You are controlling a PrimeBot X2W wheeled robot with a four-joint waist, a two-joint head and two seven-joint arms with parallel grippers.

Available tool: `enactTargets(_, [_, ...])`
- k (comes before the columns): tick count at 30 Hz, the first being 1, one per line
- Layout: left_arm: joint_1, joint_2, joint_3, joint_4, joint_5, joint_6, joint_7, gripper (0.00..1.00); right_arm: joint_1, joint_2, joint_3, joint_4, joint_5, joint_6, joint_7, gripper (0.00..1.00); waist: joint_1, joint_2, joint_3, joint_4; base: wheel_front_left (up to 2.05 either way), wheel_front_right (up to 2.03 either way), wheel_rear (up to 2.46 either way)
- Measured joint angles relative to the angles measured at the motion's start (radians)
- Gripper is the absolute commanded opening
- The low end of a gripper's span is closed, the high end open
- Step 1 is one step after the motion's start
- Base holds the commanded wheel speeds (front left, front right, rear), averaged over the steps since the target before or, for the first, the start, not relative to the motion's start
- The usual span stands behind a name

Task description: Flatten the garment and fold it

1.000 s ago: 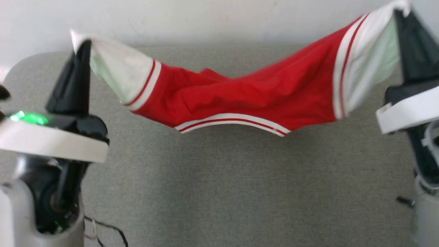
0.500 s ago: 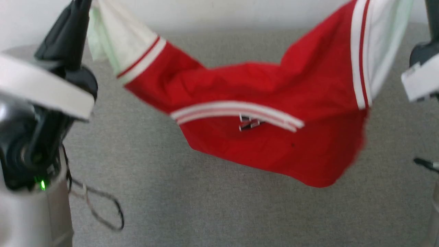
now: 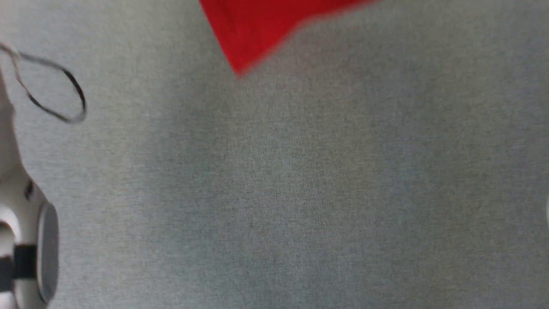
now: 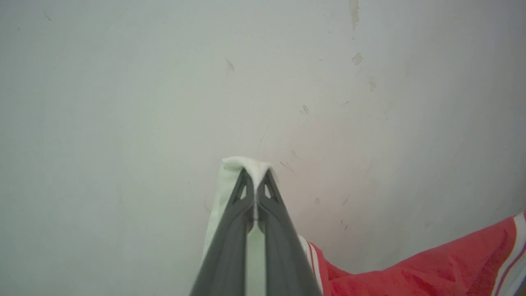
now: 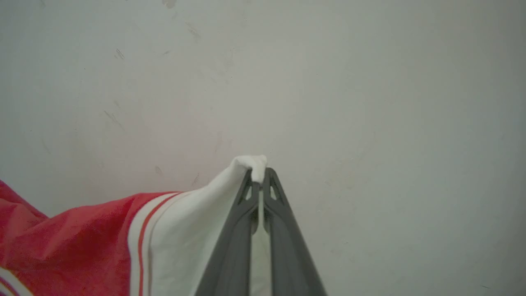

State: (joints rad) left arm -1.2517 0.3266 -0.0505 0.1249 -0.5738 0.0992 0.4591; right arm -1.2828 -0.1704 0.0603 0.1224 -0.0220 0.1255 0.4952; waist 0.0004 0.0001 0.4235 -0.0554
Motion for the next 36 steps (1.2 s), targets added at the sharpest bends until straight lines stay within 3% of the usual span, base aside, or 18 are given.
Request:
enactTargets(5, [-0.167,-0.007,-0.013,0.131,0.03,-0.02,-0.096,0.0,-0.162,0.022,-0.037,0.18,-0.1,0.0,-0.076,0.0,-0.0001,0.0,0.089,-0.004,0.0,0.0,0.0])
enactTargets(8, [-0.228,-0.018,-0.016,0.212,0.029,-0.058,-0.175,0.0,-0.229,0.043,-0.093,0.287,-0.163,0.0,-0.132,0.0,-0.0002,0.0,0.156,-0.002,0.0,0.0,0.0])
enactTargets(19, [-0.215,-0.027,-0.005,0.288,-0.026,-0.154,-0.278,0.0,-0.204,0.083,-0.141,0.413,-0.192,0.0,-0.272,0.0,-0.0001,0.0,0.308,0.011,0.0,0.0,0.0])
enactTargets(26, [0.018,-0.038,0.012,0.142,-0.123,-0.186,-0.246,0.0,0.012,0.075,-0.081,0.309,-0.065,0.0,-0.296,0.0,-0.0004,0.0,0.286,0.022,0.0,0.0,0.0])
enactTargets(36, [0.533,-0.053,0.051,-0.218,-0.211,-0.15,-0.187,0.0,0.438,0.037,-0.061,-0.093,0.097,0.0,-0.178,0.0,-0.0008,0.0,0.164,0.031,0.0,0.0,0.0])
